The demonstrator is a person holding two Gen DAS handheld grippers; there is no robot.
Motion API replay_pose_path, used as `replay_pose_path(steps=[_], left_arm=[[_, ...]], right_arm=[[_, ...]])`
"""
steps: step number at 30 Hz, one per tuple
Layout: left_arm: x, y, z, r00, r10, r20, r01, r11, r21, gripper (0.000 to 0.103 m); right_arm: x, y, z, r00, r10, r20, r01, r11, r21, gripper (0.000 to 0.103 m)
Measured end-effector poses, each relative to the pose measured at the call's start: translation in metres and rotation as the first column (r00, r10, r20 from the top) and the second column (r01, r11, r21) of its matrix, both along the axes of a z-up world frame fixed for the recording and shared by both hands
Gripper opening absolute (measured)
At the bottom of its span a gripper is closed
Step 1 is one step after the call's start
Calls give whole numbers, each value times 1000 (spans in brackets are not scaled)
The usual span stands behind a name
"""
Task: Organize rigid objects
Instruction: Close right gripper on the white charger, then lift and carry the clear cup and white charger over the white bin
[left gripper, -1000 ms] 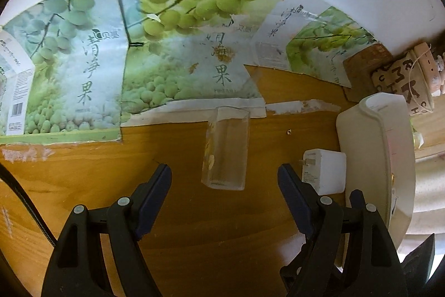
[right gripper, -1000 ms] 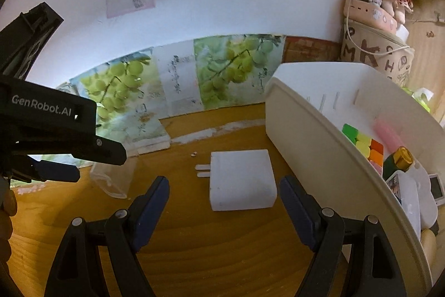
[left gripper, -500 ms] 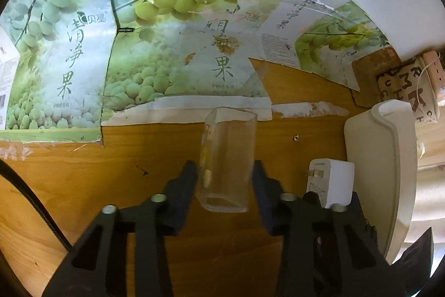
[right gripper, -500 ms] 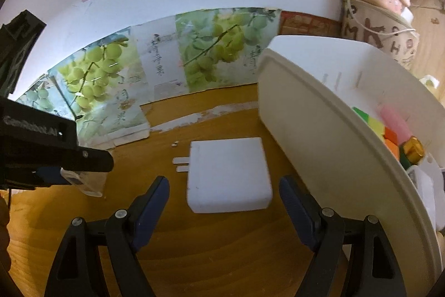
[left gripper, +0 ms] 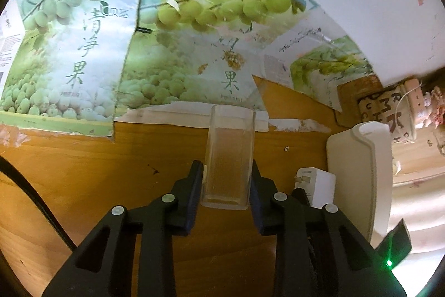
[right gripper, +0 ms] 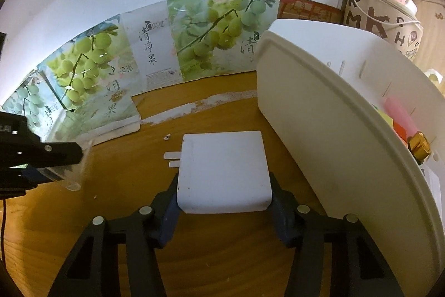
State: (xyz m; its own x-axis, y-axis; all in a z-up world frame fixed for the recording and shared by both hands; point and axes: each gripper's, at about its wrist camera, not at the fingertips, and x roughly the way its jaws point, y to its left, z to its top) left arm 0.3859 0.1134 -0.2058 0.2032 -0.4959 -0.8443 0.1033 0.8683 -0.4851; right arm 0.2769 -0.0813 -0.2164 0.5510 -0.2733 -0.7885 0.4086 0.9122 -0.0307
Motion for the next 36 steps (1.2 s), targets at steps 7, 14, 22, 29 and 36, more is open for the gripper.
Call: replay_pose_path(steps=[7,14,22,29,36], left_arm=[[-20,16,3,1000,1,-15,-1,1000,-10,33],[-59,29,-2,998,3,-59,-3,1000,-9,33],[-106,54,6,998,33,-58,-33,999,-3,33],[-136,74,17,995,98,-33,-99,995,-27,33],[-163,75,41,987,155,45,-149,982,-117,33]], right_arm=[[-2,0,2,999,4,-38,-3,1000,23,56],[-15,3,3,997,12,-83,-7,998,59,56],[-45,13,9,988,66,-139,-49,992,120,56],[-75,21,14,980,118,-162,-90,982,166,55],[-105,27,27,973,190,-132,-163,968,191,55]])
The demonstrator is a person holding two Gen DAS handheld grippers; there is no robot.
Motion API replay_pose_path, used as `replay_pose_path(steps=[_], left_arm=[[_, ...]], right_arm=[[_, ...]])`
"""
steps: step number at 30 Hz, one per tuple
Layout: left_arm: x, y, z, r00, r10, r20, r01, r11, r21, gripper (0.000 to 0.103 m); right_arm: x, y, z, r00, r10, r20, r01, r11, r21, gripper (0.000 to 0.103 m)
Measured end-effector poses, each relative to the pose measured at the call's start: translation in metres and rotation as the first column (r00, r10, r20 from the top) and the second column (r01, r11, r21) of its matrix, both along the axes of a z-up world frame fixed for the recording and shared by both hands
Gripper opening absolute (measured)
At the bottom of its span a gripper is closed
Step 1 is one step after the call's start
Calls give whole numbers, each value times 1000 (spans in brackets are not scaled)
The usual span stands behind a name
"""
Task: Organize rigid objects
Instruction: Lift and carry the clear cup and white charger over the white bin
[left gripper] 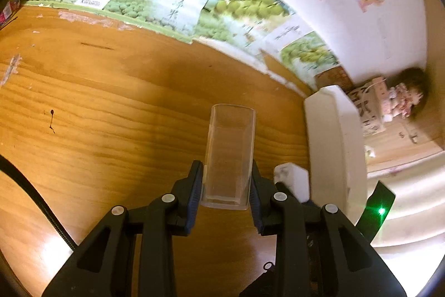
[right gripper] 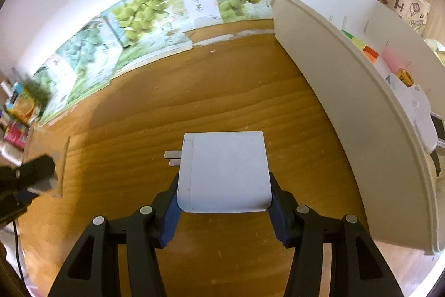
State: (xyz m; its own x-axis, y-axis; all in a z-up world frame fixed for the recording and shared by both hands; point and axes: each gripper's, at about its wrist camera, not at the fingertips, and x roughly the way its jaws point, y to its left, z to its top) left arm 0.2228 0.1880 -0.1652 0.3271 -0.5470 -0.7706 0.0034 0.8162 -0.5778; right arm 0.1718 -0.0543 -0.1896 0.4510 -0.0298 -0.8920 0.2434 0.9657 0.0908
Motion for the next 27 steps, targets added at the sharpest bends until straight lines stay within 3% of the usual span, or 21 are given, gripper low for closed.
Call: replay_pose_path(steps=[11,19,27], left_arm=[[-37,-37,35,992,20,125,-14,999,-52,33],[-61,-65,54,983,69,167,-62,997,-50,33],[-80,-100,74,968,87,234,-77,996,-53,33]], right_arm=[[-34,-13,48,974,166,154,-171,985,17,55],[-60,-37,88,910,288,299,-311,950,33,55],[-80,-83,115,859,317,403,-372,926,63,55]])
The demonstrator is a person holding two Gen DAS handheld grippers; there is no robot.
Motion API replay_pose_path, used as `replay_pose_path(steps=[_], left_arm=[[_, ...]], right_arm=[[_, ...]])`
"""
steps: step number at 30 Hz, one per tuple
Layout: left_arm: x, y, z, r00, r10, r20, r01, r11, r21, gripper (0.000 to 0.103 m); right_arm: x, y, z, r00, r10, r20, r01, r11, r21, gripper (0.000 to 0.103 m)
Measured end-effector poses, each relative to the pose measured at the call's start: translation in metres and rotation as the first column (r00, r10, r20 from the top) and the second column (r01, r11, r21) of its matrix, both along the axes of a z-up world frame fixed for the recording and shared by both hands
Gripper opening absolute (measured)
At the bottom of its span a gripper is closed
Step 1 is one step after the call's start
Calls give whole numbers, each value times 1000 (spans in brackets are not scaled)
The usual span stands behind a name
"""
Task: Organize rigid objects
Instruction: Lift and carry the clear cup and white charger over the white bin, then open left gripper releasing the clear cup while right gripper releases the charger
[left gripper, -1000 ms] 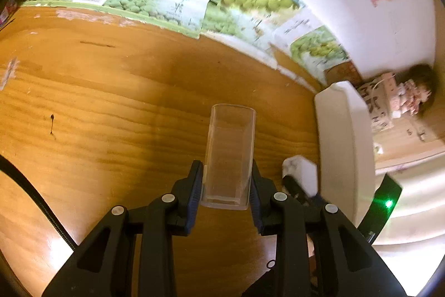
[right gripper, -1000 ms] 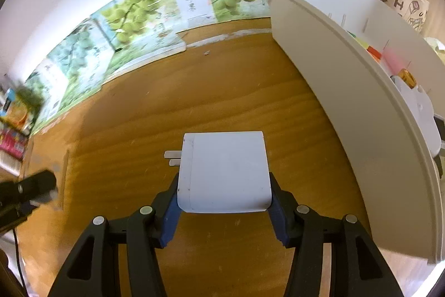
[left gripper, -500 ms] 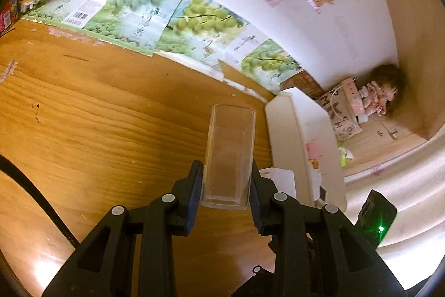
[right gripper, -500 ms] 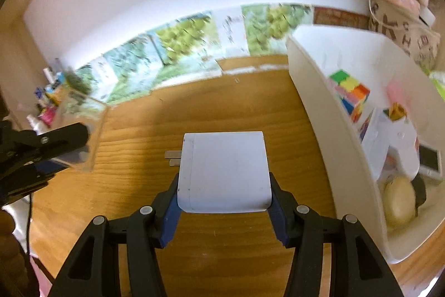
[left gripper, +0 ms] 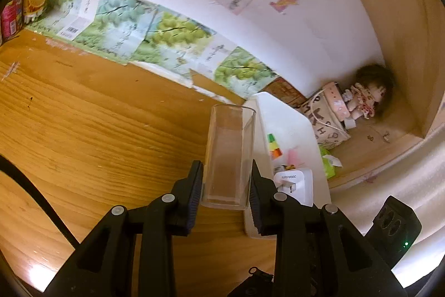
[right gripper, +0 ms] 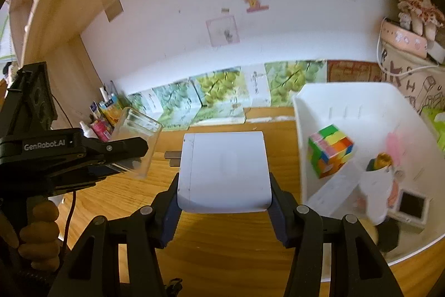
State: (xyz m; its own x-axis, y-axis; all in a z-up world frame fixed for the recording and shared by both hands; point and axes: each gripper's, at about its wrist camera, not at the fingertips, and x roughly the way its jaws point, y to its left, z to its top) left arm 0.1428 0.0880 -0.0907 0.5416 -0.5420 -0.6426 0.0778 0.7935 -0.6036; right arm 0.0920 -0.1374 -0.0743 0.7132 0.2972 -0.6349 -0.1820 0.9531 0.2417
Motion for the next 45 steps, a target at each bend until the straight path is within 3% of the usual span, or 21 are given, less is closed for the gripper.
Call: replay_pose_path(steps=[16,24,32,40,43,45], left_arm=[[-26,-93,16,994,-54,90,58,998,-37,33],[-34,-138,22,984,-56,172,66,997,-51,33],[-19,-174,20,979,-82,187,94,994,-58,34],[-1,-205,15,975,-156,159,160,987,-16,35],[-4,-211,15,974,-168,151,166,986,23,58],[-7,-207,18,977,-149,156,146,989,30,82]], right_arm=[[-16,-94,16,998,27,58,-25,999,-26,55],[-19,-139,15,997,49,66,-45,997,-65,55],[-15,-180,13,998,14,58,-8,995,-95,55],[-5,-203,9,999,-5,42,10,993,-114,56],[3,-206,2,1000,-16,4,17,994,-111,56],[5,-208,1,1000,-27,2,27,995,-96,58]])
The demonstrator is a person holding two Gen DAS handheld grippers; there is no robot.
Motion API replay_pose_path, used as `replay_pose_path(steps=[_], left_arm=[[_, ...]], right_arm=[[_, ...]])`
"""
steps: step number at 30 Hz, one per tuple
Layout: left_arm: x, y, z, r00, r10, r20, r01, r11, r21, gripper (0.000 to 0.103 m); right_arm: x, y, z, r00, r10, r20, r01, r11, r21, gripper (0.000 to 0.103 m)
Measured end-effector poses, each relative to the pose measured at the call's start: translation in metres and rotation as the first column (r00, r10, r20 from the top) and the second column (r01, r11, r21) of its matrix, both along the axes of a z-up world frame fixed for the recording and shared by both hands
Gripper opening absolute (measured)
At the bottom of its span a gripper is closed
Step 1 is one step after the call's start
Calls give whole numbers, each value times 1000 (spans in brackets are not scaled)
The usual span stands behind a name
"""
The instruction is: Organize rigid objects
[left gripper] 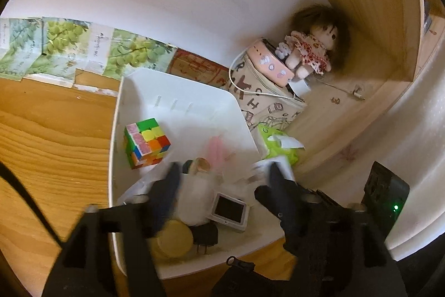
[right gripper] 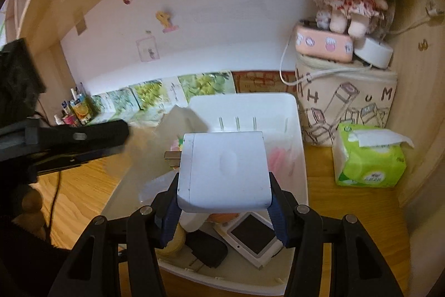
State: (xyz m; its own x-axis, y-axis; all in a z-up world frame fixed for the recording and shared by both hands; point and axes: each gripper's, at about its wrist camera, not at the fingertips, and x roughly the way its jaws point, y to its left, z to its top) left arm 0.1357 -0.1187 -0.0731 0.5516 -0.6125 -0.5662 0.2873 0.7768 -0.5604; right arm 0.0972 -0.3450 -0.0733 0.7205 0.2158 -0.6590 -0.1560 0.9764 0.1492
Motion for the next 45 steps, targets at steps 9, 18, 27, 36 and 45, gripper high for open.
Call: replay_pose_path(steps=[9,18,27,36,45], left_arm=[[-8,23,-16,987,104,-125,-99,994,49,87],[-37,43,-29,968,130,-214,-92,980,176,87],[-62,91,-42,933,251,-259,-173,941,290,87],[-53,141,-27,920,332,-206,-236,893,384,87],[-48,141,9,949,291,-120,-233,906,352,87]], right_arm=[[-10,8,-7,1000,14,-17,-12,996,94,79],[-22,37,-25,994,33,-107,-14,985,173,83],[-27,89,-30,977,130,-167,-100,979,177,87],[-24,123,-11,982,75,-171,-53,990,132,103],[-36,132,23,933,-61,-354,49,998,-43,103]])
